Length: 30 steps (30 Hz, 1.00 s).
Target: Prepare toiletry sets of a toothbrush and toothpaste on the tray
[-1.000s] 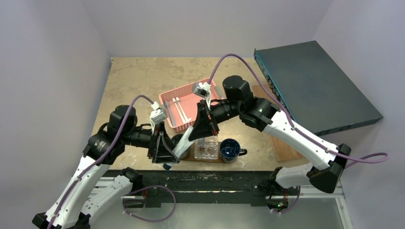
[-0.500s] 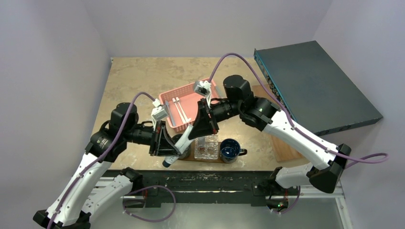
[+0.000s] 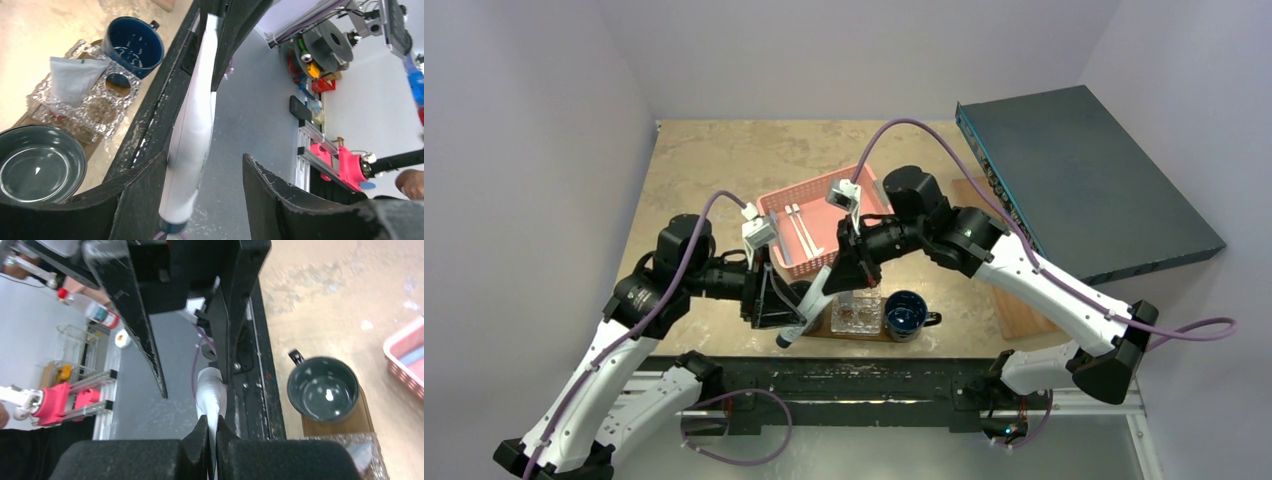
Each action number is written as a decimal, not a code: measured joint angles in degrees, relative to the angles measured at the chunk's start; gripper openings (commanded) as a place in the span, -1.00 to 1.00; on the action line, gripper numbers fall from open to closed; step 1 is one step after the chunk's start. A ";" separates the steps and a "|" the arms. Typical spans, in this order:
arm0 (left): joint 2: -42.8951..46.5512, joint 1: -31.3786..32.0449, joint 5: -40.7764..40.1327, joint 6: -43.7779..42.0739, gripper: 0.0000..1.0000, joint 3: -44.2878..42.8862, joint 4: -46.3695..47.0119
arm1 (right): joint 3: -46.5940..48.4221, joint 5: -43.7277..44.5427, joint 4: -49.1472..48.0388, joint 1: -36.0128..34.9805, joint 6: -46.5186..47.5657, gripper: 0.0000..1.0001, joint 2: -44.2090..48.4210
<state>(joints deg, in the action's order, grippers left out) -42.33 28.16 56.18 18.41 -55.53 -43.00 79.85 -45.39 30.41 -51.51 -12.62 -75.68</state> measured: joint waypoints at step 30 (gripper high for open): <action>10.27 0.00 -31.36 -1.46 1.00 1.60 -3.30 | 17.03 50.42 41.40 -8.61 -1.81 -1.00 0.74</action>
<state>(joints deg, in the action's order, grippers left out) -32.05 28.16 24.82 16.95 -53.93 -46.30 96.88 5.04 71.81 -60.12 -14.44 -74.94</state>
